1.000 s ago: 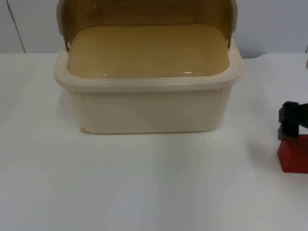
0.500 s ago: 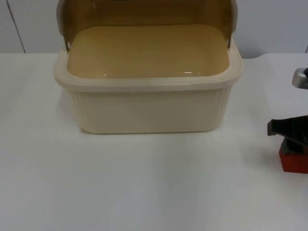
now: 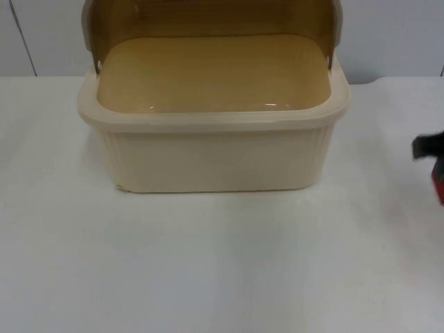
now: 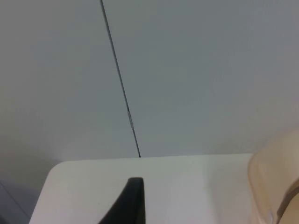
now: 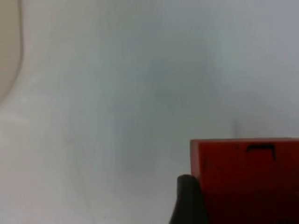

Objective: Open the box lid with the left hand, place the block into the box with the right hand, then close the box lid with the left hand.

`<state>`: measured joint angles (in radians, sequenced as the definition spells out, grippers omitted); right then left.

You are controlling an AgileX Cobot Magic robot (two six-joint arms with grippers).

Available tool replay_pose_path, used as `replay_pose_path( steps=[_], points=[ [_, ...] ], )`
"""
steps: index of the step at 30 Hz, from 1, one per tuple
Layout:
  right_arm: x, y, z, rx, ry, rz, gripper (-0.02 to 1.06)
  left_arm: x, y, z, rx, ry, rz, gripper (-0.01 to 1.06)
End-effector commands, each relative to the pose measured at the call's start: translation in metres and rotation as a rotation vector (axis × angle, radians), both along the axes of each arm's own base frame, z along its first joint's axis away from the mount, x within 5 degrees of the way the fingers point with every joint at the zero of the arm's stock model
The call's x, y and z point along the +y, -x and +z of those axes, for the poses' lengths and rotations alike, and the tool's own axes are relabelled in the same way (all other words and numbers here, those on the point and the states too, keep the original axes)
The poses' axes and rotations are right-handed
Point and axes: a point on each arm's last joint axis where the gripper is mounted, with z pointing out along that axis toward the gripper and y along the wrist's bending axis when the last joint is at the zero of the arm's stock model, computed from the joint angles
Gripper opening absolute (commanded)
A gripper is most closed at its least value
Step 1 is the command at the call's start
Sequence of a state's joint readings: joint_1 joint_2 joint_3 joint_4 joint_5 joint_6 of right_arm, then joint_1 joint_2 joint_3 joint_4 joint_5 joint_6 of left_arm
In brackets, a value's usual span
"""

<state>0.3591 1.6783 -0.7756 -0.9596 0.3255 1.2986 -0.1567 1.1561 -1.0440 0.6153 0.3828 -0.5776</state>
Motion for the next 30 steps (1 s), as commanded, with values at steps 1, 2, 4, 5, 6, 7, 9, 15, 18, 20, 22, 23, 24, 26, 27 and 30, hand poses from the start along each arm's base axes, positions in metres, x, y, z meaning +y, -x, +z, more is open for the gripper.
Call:
replay_pose_path(
  steps=[1, 2, 4, 5, 6, 7, 9, 15, 18, 20, 22, 23, 24, 26, 27, 30],
  points=[
    [-0.005, 0.003, 0.031, -0.078, 0.057, 0.022, 0.0, -0.001, 0.002, 0.002, -0.007, -0.005, -0.004, 1.05],
    [-0.007, 0.005, 0.047, -0.123, 0.063, 0.033, 0.0, -0.001, 0.002, 0.002, -0.007, -0.005, -0.004, 1.05],
    [-0.008, 0.009, 0.078, -0.221, 0.071, 0.079, 0.0, -0.001, 0.002, 0.002, -0.007, -0.005, -0.004, 1.05],
    [-0.009, 0.012, 0.095, -0.276, 0.061, 0.094, 0.0, -0.001, 0.002, 0.002, -0.007, -0.005, -0.004, 1.05],
    [-0.009, 0.017, 0.111, -0.331, 0.044, 0.109, 0.0, -0.001, 0.002, 0.002, -0.007, -0.005, -0.004, 1.05],
    [-0.009, 0.017, 0.111, -0.331, 0.044, 0.109, 0.0, -0.001, 0.002, 0.002, -0.007, -0.005, -0.004, 1.05],
    [-0.009, 0.026, 0.139, -0.43, 0.008, 0.156, 0.0, -0.001, 0.002, 0.002, -0.007, -0.005, -0.004, 1.05],
    [0.004, 0.053, 0.197, -0.727, -0.175, 0.345, 0.0, -0.001, 0.002, 0.002, -0.008, -0.005, -0.005, 1.05],
    [0.014, 0.059, 0.203, -0.778, -0.19, 0.433, 0.0, -0.001, 0.002, 0.002, -0.008, -0.005, -0.005, 1.05],
    [0.029, 0.063, 0.204, -0.795, -0.186, 0.529, 0.0, -0.001, 0.002, 0.002, -0.01, -0.005, -0.006, 1.05],
    [0.037, 0.065, 0.202, -0.794, -0.184, 0.578, 0.0, -0.001, 0.002, 0.002, -0.01, -0.005, -0.006, 1.05],
    [0.046, 0.067, 0.199, -0.792, -0.174, 0.634, 0.0, -0.001, 0.002, 0.002, -0.01, -0.005, -0.006, 1.05],
    [0.055, 0.067, 0.195, -0.789, -0.164, 0.686, 0.0, -0.001, 0.002, 0.002, -0.009, -0.003, -0.006, 1.05],
    [0.07, 0.065, 0.185, -0.758, -0.172, 0.75, 0.0, -0.001, 0.002, 0.002, -0.009, -0.001, -0.006, 1.05],
    [0.07, 0.065, 0.185, -0.758, -0.172, 0.75, 0.0, -0.001, 0.002, 0.002, -0.009, -0.001, -0.006, 1.05],
    [0.085, 0.051, 0.157, -0.665, -0.17, 0.779, 0.0, -0.001, 0.002, 0.002, -0.009, -0.001, -0.006, 1.05]
  ],
)
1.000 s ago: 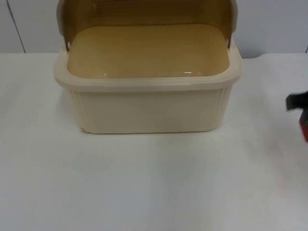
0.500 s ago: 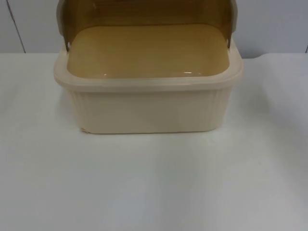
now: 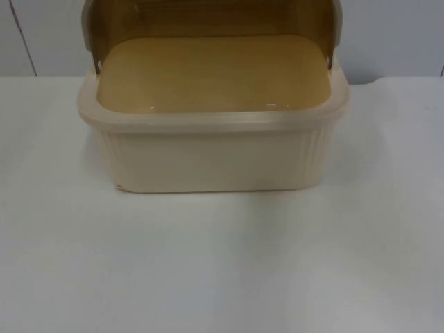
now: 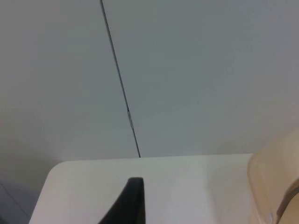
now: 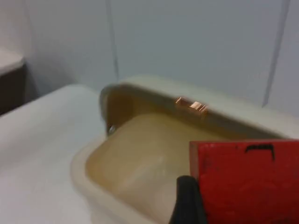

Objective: Open the box lid with the left hand, place the block into the box with the right hand, then close the box lid with the left hand.

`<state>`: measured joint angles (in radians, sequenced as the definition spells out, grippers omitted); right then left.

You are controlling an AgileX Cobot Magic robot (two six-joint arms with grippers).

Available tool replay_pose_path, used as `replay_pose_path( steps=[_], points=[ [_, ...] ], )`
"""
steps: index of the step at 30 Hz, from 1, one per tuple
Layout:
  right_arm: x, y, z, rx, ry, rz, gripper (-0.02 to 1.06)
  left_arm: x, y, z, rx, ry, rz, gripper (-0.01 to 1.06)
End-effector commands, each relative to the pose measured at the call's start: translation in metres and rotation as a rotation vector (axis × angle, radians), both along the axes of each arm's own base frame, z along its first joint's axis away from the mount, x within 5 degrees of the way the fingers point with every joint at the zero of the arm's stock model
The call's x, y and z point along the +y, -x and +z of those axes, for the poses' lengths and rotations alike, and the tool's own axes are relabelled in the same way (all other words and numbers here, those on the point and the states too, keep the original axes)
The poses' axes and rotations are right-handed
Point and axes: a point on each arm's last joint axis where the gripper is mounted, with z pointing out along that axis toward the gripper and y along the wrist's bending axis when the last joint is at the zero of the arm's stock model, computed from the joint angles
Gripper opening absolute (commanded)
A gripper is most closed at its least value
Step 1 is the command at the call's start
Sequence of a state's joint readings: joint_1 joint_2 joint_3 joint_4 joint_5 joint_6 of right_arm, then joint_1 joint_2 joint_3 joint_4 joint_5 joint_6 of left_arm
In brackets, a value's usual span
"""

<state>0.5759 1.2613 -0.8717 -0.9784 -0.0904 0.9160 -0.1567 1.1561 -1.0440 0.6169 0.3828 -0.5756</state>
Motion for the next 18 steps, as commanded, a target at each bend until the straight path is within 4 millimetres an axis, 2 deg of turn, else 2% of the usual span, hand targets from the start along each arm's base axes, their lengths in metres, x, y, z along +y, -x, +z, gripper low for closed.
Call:
replay_pose_path(
  steps=[1, 2, 6, 7, 11, 12, 16, 18],
  points=[
    [0.013, -0.012, -0.02, 0.038, 0.045, 0.035, 0.0, -0.001, 0.002, 0.002, -0.009, 0.003, -0.005, 1.05],
    [0.013, -0.012, -0.02, 0.038, 0.045, 0.035, 0.0, -0.001, 0.002, 0.002, -0.009, 0.003, -0.005, 1.05],
    [0.029, -0.038, -0.041, 0.055, 0.144, 0.047, 0.0, -0.001, 0.002, 0.002, -0.009, 0.005, -0.005, 1.05],
    [0.029, -0.038, -0.041, 0.055, 0.144, 0.047, 0.0, -0.001, 0.002, 0.002, -0.009, 0.005, -0.005, 1.05],
    [0.053, -0.078, -0.063, 0.091, 0.174, 0.048, 0.0, -0.001, 0.002, 0.002, -0.009, 0.005, -0.005, 1.05],
    [0.053, -0.078, -0.063, 0.091, 0.174, 0.048, 0.0, -0.001, 0.002, 0.002, -0.009, 0.005, -0.005, 1.05],
    [0.072, -0.111, -0.084, 0.133, 0.183, 0.015, 0.0, -0.001, 0.002, 0.002, -0.009, 0.005, -0.005, 1.05],
    [0.075, -0.117, -0.09, 0.144, 0.184, 0.013, 0.0, -0.001, 0.002, 0.002, -0.009, 0.005, -0.005, 1.05]
  ],
)
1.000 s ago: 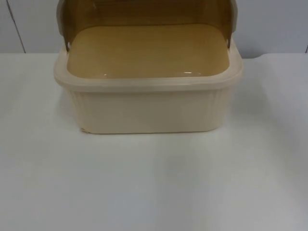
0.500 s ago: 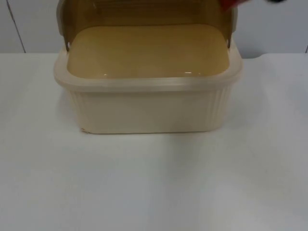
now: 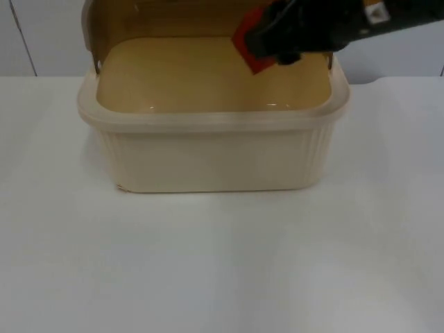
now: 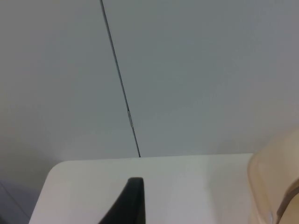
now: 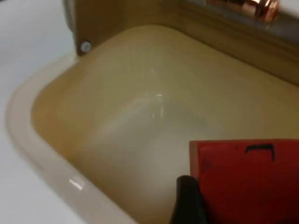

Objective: Open the box lid with the left hand, place the block into the box with the right hand, then close the box lid with the left hand.

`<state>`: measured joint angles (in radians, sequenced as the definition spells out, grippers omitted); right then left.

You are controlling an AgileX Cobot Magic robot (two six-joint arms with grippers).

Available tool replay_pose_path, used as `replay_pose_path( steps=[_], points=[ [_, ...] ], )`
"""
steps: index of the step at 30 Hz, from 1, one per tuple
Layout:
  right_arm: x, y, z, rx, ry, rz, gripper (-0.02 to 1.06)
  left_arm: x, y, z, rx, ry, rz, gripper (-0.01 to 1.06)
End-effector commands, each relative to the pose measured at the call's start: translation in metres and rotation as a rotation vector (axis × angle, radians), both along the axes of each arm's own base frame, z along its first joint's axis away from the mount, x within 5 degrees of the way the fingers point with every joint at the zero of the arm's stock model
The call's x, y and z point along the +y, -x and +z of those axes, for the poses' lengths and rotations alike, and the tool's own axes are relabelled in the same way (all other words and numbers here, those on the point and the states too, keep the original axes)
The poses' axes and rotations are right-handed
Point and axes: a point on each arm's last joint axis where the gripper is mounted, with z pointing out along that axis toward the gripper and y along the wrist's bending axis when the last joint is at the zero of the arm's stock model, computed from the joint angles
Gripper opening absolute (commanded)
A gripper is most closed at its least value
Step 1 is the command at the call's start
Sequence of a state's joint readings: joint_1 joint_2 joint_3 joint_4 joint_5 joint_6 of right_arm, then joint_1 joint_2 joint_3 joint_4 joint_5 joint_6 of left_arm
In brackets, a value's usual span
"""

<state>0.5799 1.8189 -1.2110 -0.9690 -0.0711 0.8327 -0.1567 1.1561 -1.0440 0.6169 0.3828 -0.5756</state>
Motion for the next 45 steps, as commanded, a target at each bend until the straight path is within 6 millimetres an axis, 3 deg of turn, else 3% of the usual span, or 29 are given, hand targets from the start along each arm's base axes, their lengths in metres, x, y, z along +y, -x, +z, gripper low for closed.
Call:
replay_pose_path(
  steps=[1, 9, 21, 24, 25, 26, 29, 30, 32, 38, 42, 45],
  points=[
    [0.007, -0.012, -0.006, 0.0, 0.002, -0.005, 0.0, -0.001, 0.002, 0.002, -0.009, 0.005, -0.005, 1.05],
    [0.018, -0.038, -0.031, 0.029, 0.054, -0.052, 0.0, -0.001, 0.002, 0.001, -0.003, 0.004, -0.001, 1.05],
    [0.018, -0.041, -0.038, 0.065, 0.047, -0.09, 0.0, -0.001, 0.002, 0.001, -0.003, 0.004, -0.001, 1.05],
    [0.015, -0.042, -0.04, 0.087, 0.048, -0.13, 0.15, -0.001, 0.002, 0.001, -0.003, 0.004, -0.001, 1.05],
    [0.015, -0.042, -0.04, 0.087, 0.048, -0.13, 0.15, -0.001, 0.002, 0.001, -0.003, 0.004, -0.001, 1.05],
    [0.015, -0.042, -0.04, 0.089, 0.049, -0.134, 0.25, -0.001, 0.002, 0.001, -0.003, 0.004, -0.001, 1.05],
    [0.016, -0.041, -0.04, 0.086, 0.054, -0.129, 0.79, -0.001, 0.002, 0.001, -0.003, 0.004, -0.001, 1.05],
    [0.016, -0.041, -0.04, 0.086, 0.054, -0.129, 0.79, -0.001, 0.002, 0.001, -0.003, 0.004, -0.001, 1.05],
    [0.017, -0.041, -0.039, 0.08, 0.049, -0.117, 1.05, -0.001, 0.002, 0.001, -0.003, 0.004, -0.001, 1.05],
    [0.017, -0.04, -0.032, 0.068, 0.033, -0.114, 1.05, -0.001, 0.002, 0.001, -0.003, 0.004, -0.001, 1.05],
    [0.014, -0.034, -0.006, 0.026, 0.017, -0.123, 1.05, -0.001, 0.002, 0.001, -0.003, 0.004, -0.001, 1.05],
    [0.012, -0.029, 0.001, 0.021, 0.041, -0.154, 1.05, -0.001, 0.002, 0.001, -0.001, 0.003, 0.0, 1.05]
  ],
)
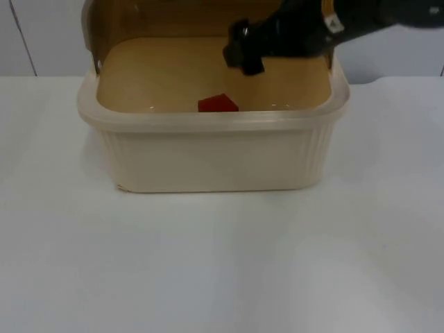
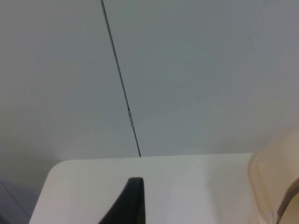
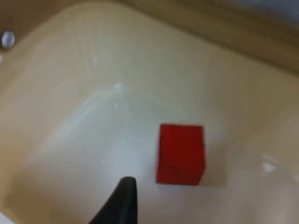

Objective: Open the box lid with the left hand, place the block into the box with the right hand, then close the box lid with the left hand.

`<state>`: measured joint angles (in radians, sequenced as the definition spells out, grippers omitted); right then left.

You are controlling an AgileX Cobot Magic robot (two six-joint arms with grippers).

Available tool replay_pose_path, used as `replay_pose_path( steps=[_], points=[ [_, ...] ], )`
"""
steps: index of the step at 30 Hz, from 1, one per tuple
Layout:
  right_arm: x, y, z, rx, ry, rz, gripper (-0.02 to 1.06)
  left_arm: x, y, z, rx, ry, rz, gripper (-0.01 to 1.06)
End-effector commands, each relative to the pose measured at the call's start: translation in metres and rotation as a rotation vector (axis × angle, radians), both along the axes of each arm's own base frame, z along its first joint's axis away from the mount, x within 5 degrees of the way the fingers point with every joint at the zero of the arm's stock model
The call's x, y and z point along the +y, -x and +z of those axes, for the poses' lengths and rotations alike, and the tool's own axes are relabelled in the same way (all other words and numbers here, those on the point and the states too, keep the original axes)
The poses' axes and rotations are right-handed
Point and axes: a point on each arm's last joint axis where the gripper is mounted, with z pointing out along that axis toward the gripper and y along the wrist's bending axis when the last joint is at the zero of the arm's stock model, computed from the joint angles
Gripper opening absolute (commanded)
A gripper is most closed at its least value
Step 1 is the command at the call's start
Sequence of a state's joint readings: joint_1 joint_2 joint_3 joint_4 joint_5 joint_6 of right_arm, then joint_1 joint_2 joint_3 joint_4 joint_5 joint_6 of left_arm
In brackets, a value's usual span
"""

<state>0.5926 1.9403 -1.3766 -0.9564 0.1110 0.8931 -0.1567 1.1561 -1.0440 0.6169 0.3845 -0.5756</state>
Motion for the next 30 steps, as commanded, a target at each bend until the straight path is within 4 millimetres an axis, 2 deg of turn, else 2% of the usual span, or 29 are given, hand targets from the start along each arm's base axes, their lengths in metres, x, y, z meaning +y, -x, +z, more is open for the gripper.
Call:
replay_pose_path(
  steps=[1, 3, 8, 9, 10, 13, 15, 16, 20, 21, 22, 24, 25, 28, 29, 30],
  points=[
    [0.002, 0.009, 0.016, -0.026, 0.023, -0.007, 1.05, -0.001, 0.002, 0.001, -0.002, 0.009, -0.001, 1.05],
    [0.003, 0.015, 0.02, -0.03, 0.023, 0.002, 1.05, -0.001, 0.002, 0.001, 0.0, 0.008, 0.001, 1.05],
    [0.004, 0.058, 0.037, -0.029, 0.01, 0.056, 1.05, 0.002, 0.004, -0.003, 0.045, 0.005, 0.032, 1.05],
    [0.004, 0.058, 0.037, -0.029, 0.01, 0.056, 1.05, 0.002, 0.004, -0.003, 0.045, 0.005, 0.032, 1.05],
    [0.003, 0.067, 0.04, -0.029, 0.007, 0.062, 1.05, 0.003, 0.004, -0.004, 0.056, 0.006, 0.04, 1.05],
    [-0.012, 0.091, 0.055, -0.037, -0.025, 0.064, 1.05, 0.004, 0.006, -0.006, 0.083, 0.021, 0.056, 1.05],
    [-0.025, 0.105, 0.073, -0.074, -0.052, 0.065, 1.05, 0.003, 0.006, -0.007, 0.092, 0.051, 0.058, 1.05],
    [-0.025, 0.105, 0.073, -0.074, -0.052, 0.065, 1.05, 0.003, 0.006, -0.007, 0.092, 0.051, 0.058, 1.05],
    [-0.053, 0.123, 0.11, -0.139, -0.134, 0.031, 1.05, 0.0, 0.006, -0.008, 0.101, 0.124, 0.053, 1.05],
    [-0.074, 0.124, 0.125, -0.165, -0.176, -0.021, 1.05, -0.001, 0.006, -0.008, 0.095, 0.127, 0.049, 1.05],
    [-0.074, 0.124, 0.125, -0.165, -0.176, -0.021, 1.05, -0.001, 0.006, -0.008, 0.095, 0.127, 0.049, 1.05],
    [-0.107, 0.121, 0.142, -0.2, -0.207, -0.111, 1.05, -0.001, 0.006, -0.007, 0.086, 0.131, 0.043, 1.05],
    [-0.114, 0.122, 0.145, -0.205, -0.212, -0.128, 1.05, -0.002, 0.005, -0.007, 0.082, 0.131, 0.04, 1.05],
    [-0.173, 0.12, 0.153, -0.184, -0.148, -0.31, 1.05, -0.003, 0.004, -0.004, 0.056, 0.136, 0.024, 1.05],
    [-0.173, 0.12, 0.153, -0.184, -0.148, -0.31, 1.05, -0.003, 0.004, -0.004, 0.056, 0.136, 0.024, 1.05],
    [-0.197, 0.123, 0.152, -0.14, -0.104, -0.354, 1.05, -0.003, 0.004, -0.004, 0.046, 0.135, 0.018, 1.05]
  ],
)
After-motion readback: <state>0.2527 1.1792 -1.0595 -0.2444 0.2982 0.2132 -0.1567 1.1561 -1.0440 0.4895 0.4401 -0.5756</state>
